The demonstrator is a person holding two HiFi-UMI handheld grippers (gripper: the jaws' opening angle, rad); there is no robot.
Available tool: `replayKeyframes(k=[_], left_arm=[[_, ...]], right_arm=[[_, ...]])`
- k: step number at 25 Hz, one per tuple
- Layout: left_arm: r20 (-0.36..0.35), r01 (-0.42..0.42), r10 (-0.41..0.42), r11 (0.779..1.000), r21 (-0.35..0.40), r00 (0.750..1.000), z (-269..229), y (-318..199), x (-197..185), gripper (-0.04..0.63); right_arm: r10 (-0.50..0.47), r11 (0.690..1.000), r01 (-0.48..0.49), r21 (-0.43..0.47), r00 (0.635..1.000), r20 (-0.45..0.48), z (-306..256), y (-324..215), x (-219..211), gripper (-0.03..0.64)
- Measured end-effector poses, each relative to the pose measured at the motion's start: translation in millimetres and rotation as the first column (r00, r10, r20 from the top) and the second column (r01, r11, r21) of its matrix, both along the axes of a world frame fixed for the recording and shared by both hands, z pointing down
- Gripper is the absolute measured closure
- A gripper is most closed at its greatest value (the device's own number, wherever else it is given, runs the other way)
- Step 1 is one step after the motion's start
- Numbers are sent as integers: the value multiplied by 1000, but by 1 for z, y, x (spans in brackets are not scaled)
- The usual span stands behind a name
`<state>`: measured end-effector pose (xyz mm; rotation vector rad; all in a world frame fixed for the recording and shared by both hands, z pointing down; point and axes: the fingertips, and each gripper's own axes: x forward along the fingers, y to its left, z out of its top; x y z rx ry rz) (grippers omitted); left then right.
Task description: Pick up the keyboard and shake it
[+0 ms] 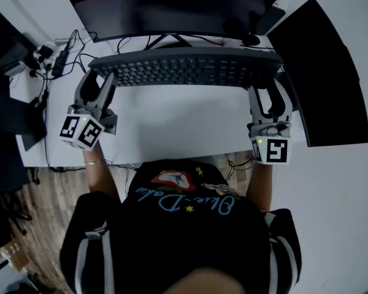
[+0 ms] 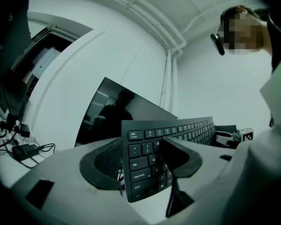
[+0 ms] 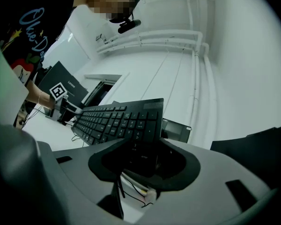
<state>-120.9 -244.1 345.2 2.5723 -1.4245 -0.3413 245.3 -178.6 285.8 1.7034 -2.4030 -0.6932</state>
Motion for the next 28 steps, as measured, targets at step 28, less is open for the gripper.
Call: replayKeyframes(k=[28], left_arm=[[0,11,-11,986,168,1000,-47,15,-9,350]], right_arm=[[11,986,-12,169,1000,4,-34,21,-9,434]])
